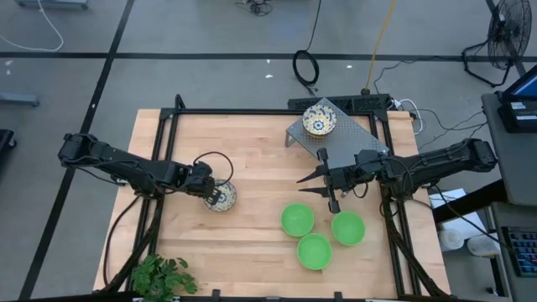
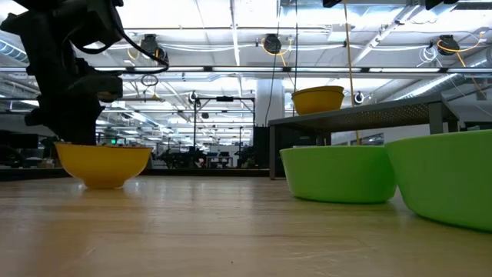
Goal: Pick & Place Mini bowls
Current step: Stack the yellow bowl on the stacked yellow bowl on the shelf
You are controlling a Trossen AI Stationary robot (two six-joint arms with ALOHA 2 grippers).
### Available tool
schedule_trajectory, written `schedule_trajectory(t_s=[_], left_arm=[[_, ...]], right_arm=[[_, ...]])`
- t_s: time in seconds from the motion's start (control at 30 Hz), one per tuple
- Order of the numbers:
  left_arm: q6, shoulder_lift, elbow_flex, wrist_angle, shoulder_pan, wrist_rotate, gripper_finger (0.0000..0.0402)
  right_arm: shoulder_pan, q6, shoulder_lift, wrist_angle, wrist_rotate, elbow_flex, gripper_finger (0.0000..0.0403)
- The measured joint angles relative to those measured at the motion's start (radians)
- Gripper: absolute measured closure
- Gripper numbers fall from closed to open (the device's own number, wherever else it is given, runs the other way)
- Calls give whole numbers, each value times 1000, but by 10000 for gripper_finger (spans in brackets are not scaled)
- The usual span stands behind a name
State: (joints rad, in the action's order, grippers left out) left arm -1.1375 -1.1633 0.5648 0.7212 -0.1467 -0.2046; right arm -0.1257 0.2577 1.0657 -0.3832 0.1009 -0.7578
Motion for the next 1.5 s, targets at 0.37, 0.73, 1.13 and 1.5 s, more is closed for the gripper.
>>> schedule_trajectory(t_s=[0.37, 0.73, 1.13, 1.5], left_arm=[[161, 0, 0, 1, 0, -177, 384], [616, -4, 15, -247, 0, -475, 385], [1121, -3, 153, -502, -62, -728, 385], [1685, -2, 161, -931, -168, -990, 385]], right_arm=[[0, -2, 0, 0, 0, 0, 316], [0, 5, 5, -2, 0, 0, 316], [0, 19, 134, -164, -77, 0, 316], [-33, 143, 282, -229, -628, -60, 290]])
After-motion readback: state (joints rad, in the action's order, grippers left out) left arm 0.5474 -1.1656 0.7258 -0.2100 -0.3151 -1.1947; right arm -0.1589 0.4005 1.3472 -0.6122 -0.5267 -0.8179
